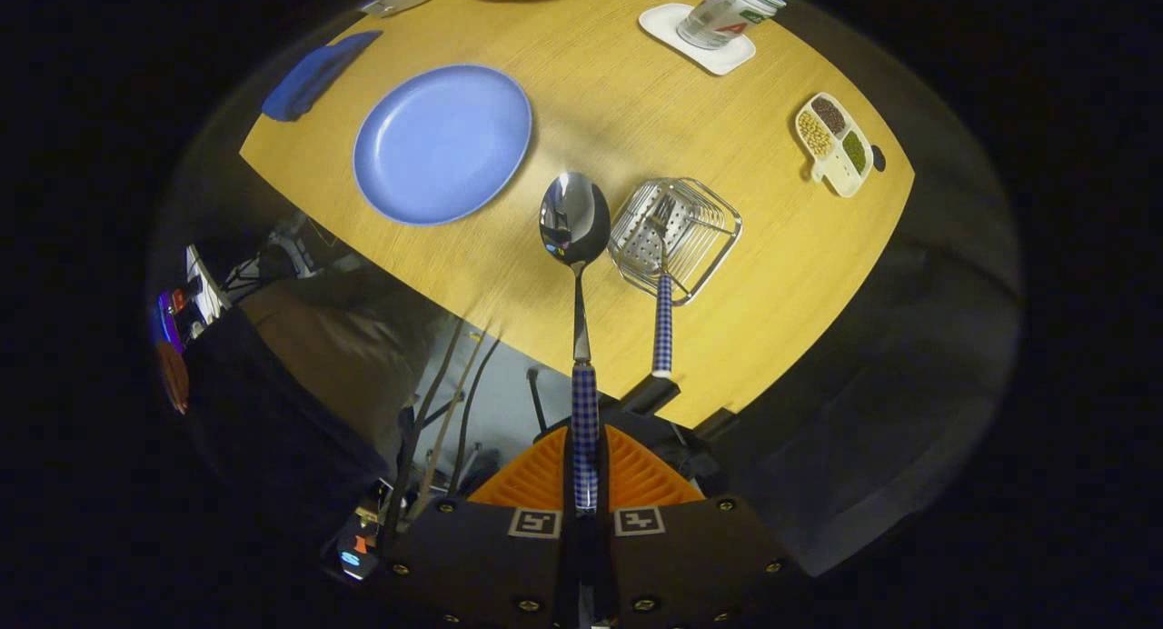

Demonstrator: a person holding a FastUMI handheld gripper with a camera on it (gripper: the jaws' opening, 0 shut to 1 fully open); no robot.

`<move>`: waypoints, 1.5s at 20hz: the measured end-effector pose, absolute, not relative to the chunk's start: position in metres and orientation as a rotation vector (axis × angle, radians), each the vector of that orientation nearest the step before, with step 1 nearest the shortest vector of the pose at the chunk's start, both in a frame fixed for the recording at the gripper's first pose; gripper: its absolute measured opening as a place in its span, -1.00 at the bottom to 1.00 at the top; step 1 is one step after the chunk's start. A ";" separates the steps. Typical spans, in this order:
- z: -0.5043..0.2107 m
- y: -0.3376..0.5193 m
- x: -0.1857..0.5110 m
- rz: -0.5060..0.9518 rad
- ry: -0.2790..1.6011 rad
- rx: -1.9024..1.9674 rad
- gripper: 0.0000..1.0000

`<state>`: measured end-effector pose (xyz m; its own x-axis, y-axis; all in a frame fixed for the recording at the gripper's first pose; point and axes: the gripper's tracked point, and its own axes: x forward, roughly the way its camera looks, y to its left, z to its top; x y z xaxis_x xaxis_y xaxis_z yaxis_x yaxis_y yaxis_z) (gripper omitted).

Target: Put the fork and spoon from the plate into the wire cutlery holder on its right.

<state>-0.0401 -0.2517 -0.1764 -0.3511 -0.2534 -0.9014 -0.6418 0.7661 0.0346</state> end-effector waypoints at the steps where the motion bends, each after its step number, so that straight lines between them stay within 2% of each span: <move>1: -0.174 -0.261 -0.036 0.476 1.933 -0.704 -0.86; 17: -0.190 -0.323 0.002 0.442 2.024 -0.879 -0.86; 30: -0.233 -0.313 0.022 0.462 2.101 -0.892 -0.86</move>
<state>0.0219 -0.3133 -0.2334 -0.4395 -0.4393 -0.7835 -0.7275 0.6858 0.0235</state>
